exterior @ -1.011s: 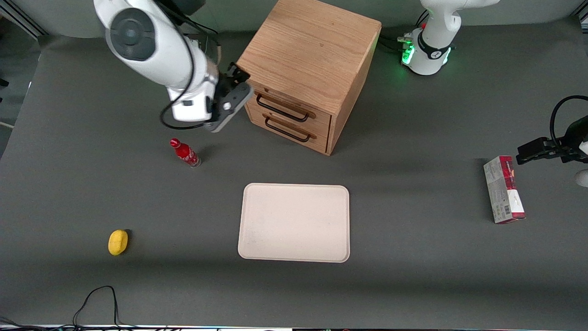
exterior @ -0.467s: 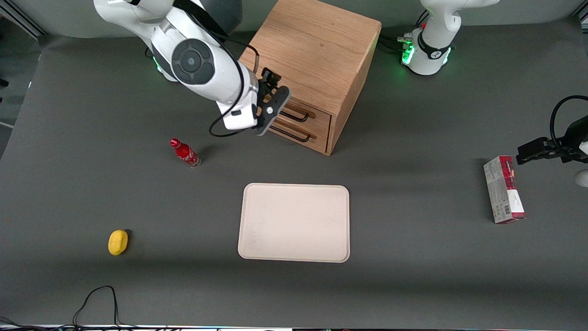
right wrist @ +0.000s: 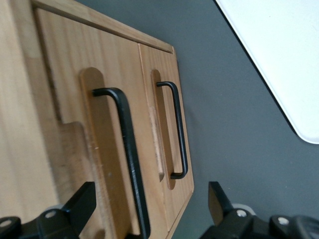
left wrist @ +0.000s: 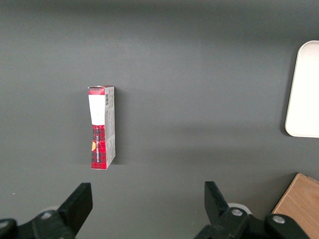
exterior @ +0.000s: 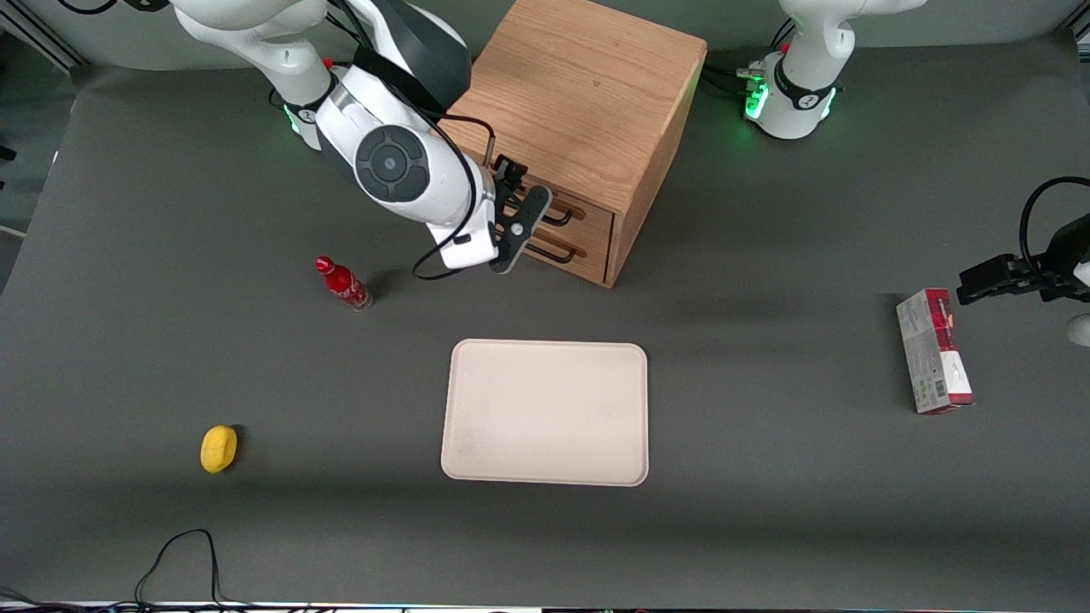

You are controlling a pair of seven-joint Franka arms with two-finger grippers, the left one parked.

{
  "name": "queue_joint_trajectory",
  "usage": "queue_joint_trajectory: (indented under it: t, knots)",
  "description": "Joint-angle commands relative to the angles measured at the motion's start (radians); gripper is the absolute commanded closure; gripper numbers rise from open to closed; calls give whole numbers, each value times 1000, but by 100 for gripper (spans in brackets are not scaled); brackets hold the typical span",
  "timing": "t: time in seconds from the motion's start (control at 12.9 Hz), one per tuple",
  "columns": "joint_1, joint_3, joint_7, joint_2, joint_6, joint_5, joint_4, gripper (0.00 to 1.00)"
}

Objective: Open upper drawer

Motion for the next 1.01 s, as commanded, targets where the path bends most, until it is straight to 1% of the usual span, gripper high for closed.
queue_joint_trajectory:
  t: [0.0,0.39,0.62,0.78,0.93]
  knots:
    - [0,4,-28,-6,38,-20,-39,0]
    - [5,4,-39,-8,142,-58,-129,0]
    - [8,4,-39,4,178,-64,-136,0]
    - [0,4,-40,21,176,-107,-116,0]
    - [-4,1,-40,38,172,-130,-91,0]
